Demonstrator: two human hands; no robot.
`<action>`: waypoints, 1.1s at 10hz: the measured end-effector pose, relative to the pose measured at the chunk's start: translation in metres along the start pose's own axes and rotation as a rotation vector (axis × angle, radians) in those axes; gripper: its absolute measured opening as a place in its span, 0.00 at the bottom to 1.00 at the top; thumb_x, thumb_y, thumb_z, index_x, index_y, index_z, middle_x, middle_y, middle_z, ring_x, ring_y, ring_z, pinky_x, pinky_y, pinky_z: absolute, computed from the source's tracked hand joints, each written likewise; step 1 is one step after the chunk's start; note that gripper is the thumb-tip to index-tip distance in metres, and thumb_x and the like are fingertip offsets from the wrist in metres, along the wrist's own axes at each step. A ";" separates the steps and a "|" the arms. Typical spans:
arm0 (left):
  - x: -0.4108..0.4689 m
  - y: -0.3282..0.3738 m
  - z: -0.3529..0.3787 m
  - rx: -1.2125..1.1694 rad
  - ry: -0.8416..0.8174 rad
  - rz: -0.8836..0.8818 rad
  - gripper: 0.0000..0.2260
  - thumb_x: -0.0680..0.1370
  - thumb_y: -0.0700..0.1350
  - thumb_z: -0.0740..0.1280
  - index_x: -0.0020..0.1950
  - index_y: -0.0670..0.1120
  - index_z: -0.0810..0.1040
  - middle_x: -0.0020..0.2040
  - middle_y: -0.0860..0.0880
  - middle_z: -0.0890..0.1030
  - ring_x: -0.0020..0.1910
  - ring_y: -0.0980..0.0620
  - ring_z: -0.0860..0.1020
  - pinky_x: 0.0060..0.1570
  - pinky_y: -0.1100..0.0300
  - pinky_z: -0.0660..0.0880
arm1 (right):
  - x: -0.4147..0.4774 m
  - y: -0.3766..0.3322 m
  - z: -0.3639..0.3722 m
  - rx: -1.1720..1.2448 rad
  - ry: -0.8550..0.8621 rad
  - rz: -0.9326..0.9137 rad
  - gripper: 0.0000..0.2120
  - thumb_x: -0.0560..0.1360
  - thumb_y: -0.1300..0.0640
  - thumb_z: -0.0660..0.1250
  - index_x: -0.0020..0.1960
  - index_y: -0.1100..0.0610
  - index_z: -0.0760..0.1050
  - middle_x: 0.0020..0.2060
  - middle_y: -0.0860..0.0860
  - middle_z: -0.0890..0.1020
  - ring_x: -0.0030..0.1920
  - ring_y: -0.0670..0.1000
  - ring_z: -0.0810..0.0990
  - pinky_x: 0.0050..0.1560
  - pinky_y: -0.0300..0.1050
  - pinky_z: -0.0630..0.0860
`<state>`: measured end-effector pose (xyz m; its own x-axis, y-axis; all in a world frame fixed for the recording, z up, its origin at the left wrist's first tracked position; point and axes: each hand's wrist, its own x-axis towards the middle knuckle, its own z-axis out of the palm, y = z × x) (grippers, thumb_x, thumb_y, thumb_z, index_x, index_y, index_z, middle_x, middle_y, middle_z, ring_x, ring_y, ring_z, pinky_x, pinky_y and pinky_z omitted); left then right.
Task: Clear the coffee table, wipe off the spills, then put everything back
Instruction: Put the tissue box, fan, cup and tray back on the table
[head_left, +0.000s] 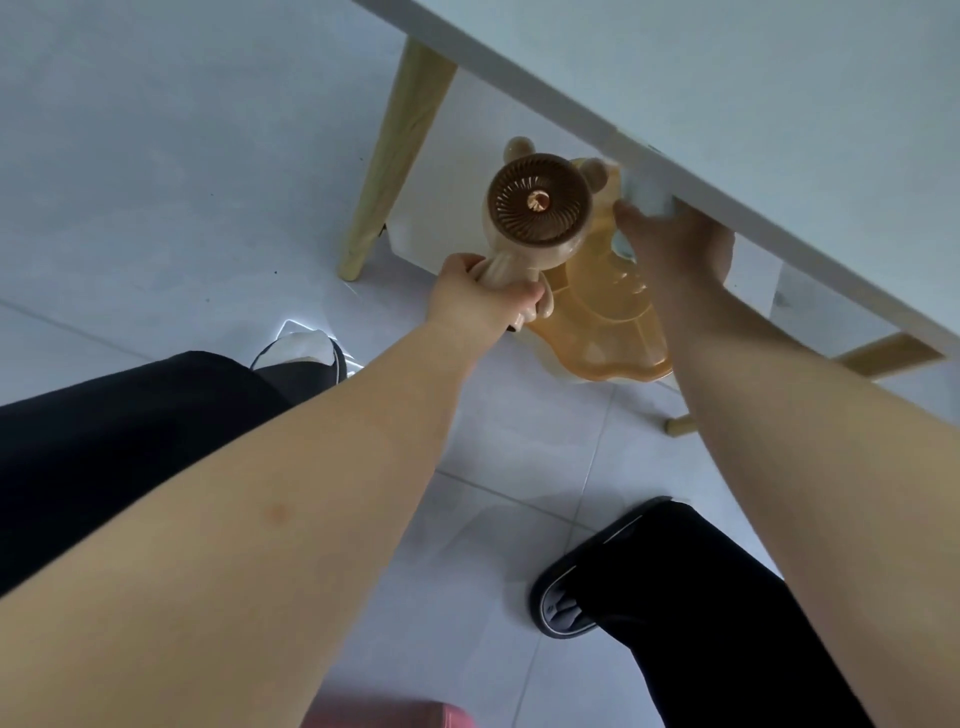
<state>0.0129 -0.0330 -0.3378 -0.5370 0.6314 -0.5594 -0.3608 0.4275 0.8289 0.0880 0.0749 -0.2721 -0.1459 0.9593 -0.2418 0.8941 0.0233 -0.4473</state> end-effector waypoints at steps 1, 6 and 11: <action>-0.005 -0.002 0.001 -0.029 -0.035 -0.005 0.20 0.68 0.43 0.69 0.56 0.34 0.73 0.40 0.47 0.78 0.34 0.56 0.75 0.30 0.68 0.73 | -0.012 0.018 0.007 0.134 0.123 -0.067 0.18 0.72 0.49 0.66 0.57 0.59 0.73 0.48 0.47 0.79 0.53 0.52 0.77 0.54 0.39 0.71; -0.016 -0.004 0.009 -0.049 0.020 -0.031 0.25 0.67 0.44 0.72 0.61 0.41 0.69 0.49 0.48 0.74 0.43 0.50 0.76 0.41 0.60 0.76 | -0.033 0.048 0.044 0.506 0.336 0.028 0.23 0.68 0.62 0.67 0.61 0.62 0.65 0.63 0.58 0.66 0.63 0.56 0.66 0.57 0.43 0.68; -0.074 0.008 0.001 -0.214 -0.076 -0.106 0.05 0.71 0.42 0.69 0.38 0.48 0.73 0.38 0.49 0.77 0.36 0.55 0.76 0.39 0.61 0.76 | -0.076 0.051 -0.004 0.862 -0.169 0.265 0.20 0.72 0.62 0.65 0.63 0.61 0.66 0.51 0.55 0.76 0.51 0.57 0.76 0.40 0.45 0.76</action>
<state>0.0505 -0.0760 -0.2894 -0.4321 0.6405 -0.6349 -0.5699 0.3517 0.7427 0.1461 0.0044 -0.2727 -0.1018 0.8477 -0.5206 0.2917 -0.4749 -0.8303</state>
